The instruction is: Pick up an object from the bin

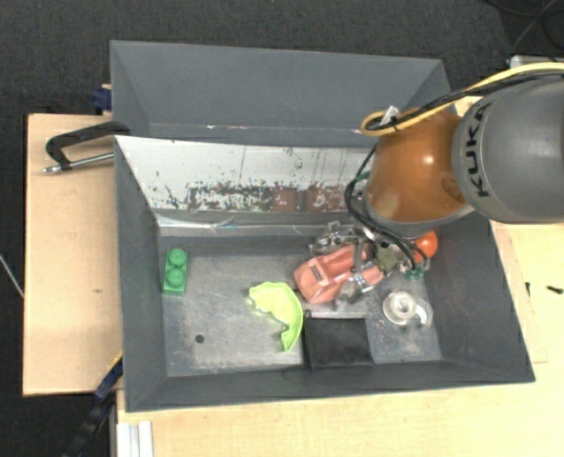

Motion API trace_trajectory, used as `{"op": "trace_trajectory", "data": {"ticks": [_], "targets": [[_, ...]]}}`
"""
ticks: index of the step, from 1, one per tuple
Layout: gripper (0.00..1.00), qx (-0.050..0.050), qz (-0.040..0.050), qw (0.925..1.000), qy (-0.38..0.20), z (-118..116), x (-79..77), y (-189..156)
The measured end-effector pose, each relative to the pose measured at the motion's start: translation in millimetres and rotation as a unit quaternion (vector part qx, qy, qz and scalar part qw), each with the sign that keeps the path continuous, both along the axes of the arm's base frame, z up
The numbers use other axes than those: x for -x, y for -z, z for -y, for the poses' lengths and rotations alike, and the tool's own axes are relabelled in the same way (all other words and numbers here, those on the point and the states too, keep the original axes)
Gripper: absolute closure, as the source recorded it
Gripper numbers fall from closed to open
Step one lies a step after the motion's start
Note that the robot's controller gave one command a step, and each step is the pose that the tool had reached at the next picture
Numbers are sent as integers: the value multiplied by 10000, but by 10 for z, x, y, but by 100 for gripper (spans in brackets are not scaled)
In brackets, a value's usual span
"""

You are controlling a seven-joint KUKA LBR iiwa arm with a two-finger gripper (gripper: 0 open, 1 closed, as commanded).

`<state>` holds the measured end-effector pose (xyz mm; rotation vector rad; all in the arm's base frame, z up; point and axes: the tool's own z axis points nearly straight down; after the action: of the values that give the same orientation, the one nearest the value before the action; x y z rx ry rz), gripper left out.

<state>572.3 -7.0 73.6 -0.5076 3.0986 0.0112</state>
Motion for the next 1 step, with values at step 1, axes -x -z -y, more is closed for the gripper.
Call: {"op": "trace_trajectory", "data": {"ticks": [1], "targets": [[100, 0, 0, 10000, 0, 0, 0, 0]]}}
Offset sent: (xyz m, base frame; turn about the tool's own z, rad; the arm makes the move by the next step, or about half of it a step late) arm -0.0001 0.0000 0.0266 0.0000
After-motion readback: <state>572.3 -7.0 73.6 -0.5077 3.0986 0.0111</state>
